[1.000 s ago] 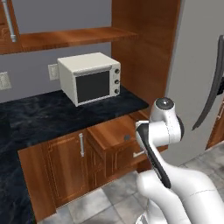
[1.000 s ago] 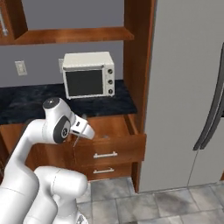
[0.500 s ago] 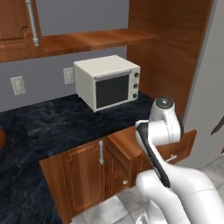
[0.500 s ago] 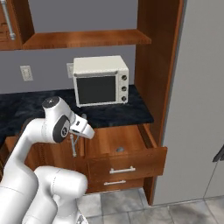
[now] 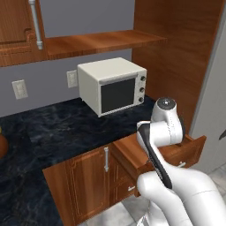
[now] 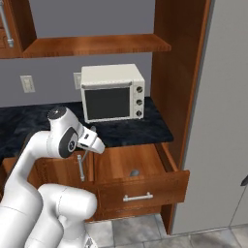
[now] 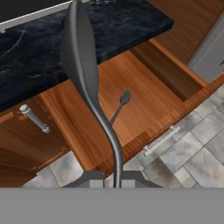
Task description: Organize the utensils by type. Pick up the wooden spoons from the counter and place them in the open cabinet. Then pick up the metallic utensils from the counter and place them in the open drawer.
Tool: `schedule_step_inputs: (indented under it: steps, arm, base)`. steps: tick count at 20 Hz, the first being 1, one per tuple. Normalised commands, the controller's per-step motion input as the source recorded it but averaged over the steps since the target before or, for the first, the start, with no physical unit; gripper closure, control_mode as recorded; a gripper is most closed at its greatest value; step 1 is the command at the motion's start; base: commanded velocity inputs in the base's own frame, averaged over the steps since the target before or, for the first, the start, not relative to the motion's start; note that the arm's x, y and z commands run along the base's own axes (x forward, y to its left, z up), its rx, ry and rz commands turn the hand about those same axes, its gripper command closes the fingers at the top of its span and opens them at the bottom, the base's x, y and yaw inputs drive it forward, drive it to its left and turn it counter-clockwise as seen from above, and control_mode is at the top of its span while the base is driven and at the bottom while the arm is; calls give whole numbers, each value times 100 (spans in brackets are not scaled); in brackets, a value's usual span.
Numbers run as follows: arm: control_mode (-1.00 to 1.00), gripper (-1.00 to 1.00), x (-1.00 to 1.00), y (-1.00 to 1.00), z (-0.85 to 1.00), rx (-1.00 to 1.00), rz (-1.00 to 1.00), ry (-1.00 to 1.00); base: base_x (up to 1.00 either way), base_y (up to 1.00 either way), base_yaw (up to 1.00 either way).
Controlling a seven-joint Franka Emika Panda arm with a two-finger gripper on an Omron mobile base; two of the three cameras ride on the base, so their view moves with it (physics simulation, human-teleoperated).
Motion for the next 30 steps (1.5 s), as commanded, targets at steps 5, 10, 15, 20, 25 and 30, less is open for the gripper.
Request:
schedule_step_inputs:
  steps: [5,10,15,20,25,30]
  arm:
    - [100,100,0,0,0,0,0,0]
    - [100,100,0,0,0,0,0,0]
    - [100,100,0,0,0,0,0,0]
    - [-100,100,4,-3,0,0,0,0]
    - [-100,100,45,-21,0,8,-8,1]
    - [-100,100,57,-1,-8,6,-21,0]
  base:
    - [16,10,0]
    - [0,0,0]
    - [0,0,0]
    - [3,-1,0]
    - [0,0,0]
    - [0,0,0]
